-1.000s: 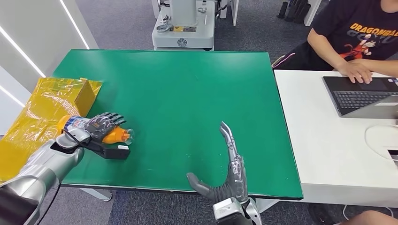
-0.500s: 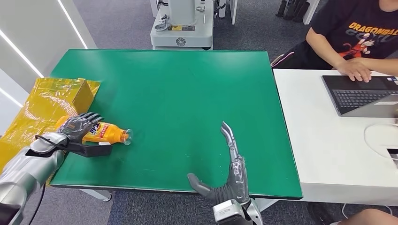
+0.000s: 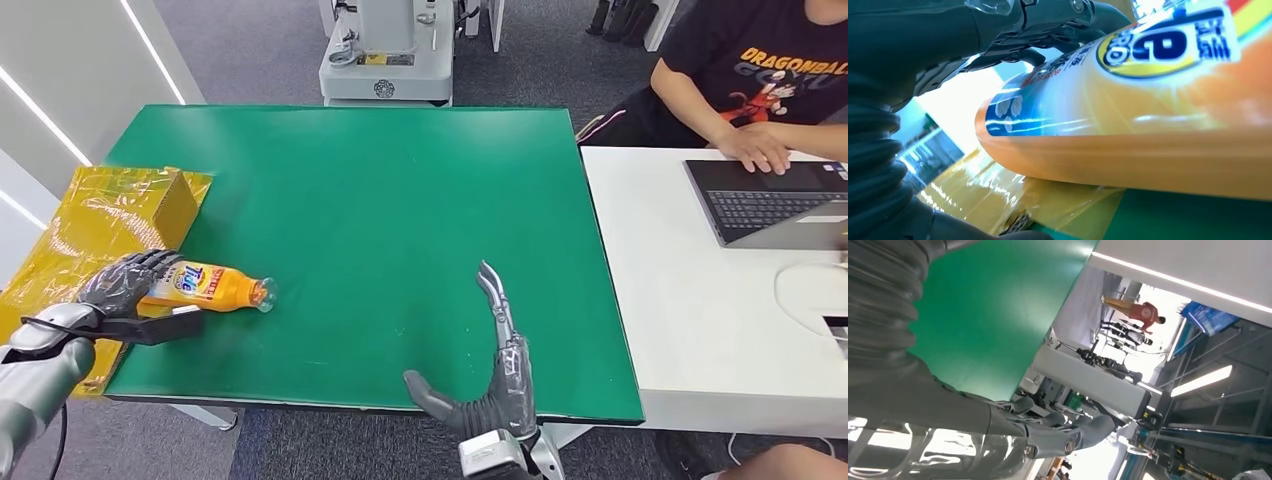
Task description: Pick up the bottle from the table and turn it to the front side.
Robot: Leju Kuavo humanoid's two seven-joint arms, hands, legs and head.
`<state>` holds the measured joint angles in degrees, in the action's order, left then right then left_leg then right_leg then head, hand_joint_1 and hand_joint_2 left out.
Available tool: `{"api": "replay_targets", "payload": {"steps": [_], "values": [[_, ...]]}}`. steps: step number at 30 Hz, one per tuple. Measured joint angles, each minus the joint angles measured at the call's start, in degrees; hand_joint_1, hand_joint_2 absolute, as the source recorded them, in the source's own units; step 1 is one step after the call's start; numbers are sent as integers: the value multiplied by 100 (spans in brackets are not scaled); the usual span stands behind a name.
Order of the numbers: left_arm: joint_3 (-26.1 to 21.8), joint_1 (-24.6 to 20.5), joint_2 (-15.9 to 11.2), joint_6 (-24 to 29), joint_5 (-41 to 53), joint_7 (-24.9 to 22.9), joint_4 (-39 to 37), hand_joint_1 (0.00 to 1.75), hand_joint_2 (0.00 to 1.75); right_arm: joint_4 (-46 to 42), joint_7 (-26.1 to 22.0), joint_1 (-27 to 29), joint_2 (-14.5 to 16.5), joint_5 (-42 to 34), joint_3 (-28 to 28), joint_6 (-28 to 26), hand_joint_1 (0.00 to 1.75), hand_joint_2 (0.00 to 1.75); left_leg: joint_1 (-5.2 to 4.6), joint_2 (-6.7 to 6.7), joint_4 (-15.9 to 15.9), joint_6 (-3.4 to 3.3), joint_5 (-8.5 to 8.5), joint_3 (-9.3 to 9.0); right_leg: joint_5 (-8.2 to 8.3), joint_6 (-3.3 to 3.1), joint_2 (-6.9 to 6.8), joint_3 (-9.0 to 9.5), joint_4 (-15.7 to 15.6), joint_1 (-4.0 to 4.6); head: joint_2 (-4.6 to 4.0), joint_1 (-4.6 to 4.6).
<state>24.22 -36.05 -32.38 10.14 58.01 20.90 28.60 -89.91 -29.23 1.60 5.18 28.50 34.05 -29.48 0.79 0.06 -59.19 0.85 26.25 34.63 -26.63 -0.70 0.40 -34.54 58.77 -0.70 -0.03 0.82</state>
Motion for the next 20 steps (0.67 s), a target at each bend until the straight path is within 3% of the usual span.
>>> {"api": "replay_targets", "payload": {"steps": [5,11,20], "values": [[-556,437,-112,-202,-410,292,604,0,175,-21,9,38,-17,-28,0,-32,0,175,0,-1,0,1,1,1,-1,0,0,-2,0,0,0,0],[-1462,960,-86,-904,-1876,1062,1569,0,175,-47,43,56,-31,-37,0,24,0,175,-1,1,0,1,1,0,0,0,2,-2,-1,0,1,-1],[-2365,1691,432,-875,-4009,1902,3271,0,175,0,-5,-27,-21,-130,31,230,0,175,-2,-3,-1,0,2,1,0,1,-3,1,-2,-1,1,0]]}}
